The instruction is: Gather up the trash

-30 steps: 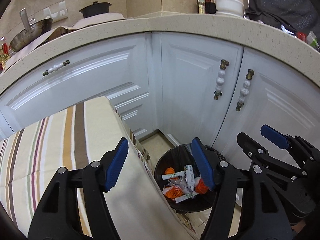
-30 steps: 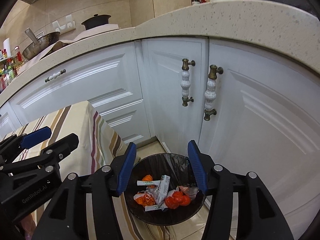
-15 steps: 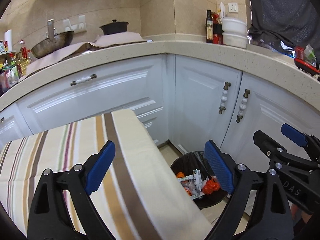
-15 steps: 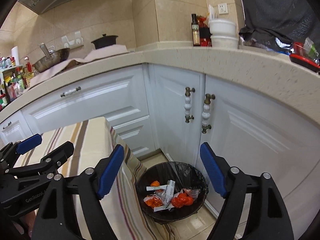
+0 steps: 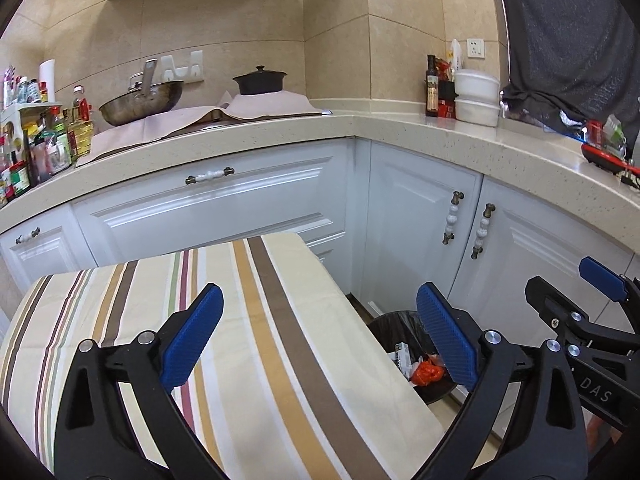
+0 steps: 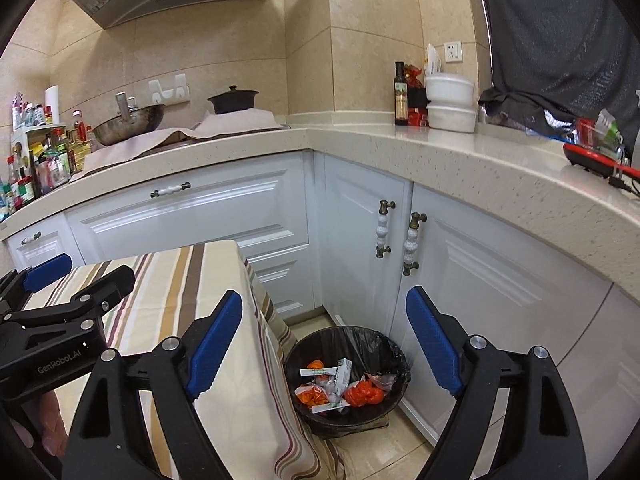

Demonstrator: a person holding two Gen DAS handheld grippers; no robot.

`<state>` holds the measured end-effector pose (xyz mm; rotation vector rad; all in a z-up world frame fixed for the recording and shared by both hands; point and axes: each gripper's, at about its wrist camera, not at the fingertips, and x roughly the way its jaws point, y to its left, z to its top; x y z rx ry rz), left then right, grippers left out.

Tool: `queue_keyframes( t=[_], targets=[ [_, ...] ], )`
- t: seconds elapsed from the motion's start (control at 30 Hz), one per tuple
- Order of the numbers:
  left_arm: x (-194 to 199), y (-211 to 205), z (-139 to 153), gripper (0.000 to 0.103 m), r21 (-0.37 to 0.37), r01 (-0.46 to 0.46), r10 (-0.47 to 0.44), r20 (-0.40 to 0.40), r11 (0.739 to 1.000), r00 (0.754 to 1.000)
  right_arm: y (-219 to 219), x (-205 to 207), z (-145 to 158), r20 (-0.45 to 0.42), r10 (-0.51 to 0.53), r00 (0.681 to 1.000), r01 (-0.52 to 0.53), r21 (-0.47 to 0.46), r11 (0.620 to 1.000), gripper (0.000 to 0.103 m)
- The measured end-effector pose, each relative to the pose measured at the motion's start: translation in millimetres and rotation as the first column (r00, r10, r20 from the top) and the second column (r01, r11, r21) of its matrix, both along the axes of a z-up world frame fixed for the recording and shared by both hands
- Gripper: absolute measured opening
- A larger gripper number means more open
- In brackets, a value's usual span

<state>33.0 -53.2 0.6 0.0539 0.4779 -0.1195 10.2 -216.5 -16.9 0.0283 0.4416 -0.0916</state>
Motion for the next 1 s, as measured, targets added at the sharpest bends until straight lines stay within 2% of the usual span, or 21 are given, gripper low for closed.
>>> queue_keyframes(
  t=[0.43, 1.0],
  targets=[
    [-27, 11, 11, 0.096, -0.028, -0.001, 0.002, 0.028, 1.0, 1.0, 13, -28, 11, 0.029, -0.002, 1.0, 0.003, -0.036, 0.999, 0.083],
    [-31, 15, 11, 0.096, -0.043, -0.006, 0.007, 0.021, 0.999, 1.0, 15, -34, 12, 0.032, -0.002, 0.999, 0.004, -0.041, 0.999, 0.083]
  ],
)
